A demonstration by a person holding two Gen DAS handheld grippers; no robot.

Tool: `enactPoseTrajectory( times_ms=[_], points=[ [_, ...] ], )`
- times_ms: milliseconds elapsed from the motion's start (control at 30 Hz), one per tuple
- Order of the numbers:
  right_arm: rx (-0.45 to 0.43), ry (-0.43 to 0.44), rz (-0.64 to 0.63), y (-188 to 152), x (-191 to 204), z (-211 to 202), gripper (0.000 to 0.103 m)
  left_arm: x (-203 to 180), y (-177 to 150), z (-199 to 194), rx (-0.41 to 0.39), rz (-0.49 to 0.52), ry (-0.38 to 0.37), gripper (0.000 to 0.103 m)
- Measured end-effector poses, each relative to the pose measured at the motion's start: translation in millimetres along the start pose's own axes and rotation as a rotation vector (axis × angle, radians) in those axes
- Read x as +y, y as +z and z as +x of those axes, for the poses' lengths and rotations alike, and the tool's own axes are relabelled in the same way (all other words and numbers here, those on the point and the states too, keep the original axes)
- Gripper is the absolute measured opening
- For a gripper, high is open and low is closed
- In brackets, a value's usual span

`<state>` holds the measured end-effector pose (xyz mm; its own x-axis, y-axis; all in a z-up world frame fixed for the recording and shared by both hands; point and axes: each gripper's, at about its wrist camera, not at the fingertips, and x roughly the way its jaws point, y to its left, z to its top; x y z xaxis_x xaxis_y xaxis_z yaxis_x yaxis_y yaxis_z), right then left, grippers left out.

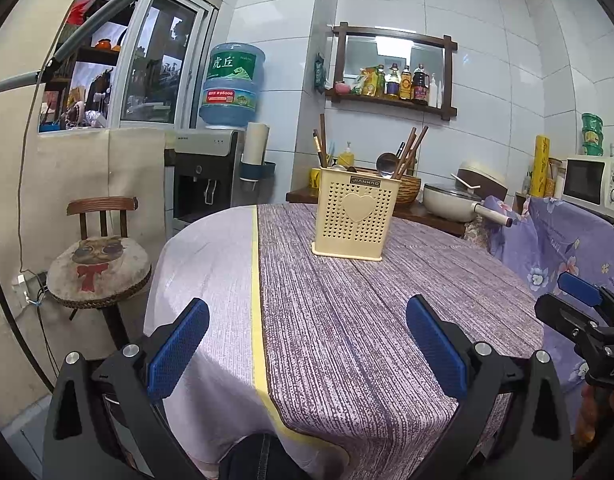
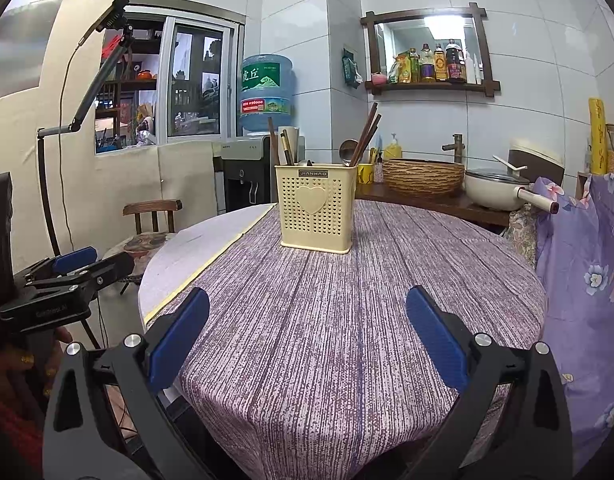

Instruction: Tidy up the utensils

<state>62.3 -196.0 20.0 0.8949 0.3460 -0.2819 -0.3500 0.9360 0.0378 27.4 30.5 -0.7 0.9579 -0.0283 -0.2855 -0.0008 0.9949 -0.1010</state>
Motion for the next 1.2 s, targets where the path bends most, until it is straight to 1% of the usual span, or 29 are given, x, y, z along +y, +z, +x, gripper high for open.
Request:
enactPoseTrajectory(
  times_ms=[733,967,1200],
  points=[
    [0.006,0.009,0.003,-0.8,0.0,1.0,0.097,-3.0,3.2,-2.2,0.0,0.007,-0.007,0.098],
    [0.012,0.008,0.009,-1.1,-0.8,2.2,0.097,-0.4,3.2,4.0,0.042,-0.01,-0.029,0.098],
    [0.014,0.009,0.003,-1.5,0.8,1.9,0.097,-0.6,1.6,6.4,0.053,-0.007,-0.04,0.098]
  ],
)
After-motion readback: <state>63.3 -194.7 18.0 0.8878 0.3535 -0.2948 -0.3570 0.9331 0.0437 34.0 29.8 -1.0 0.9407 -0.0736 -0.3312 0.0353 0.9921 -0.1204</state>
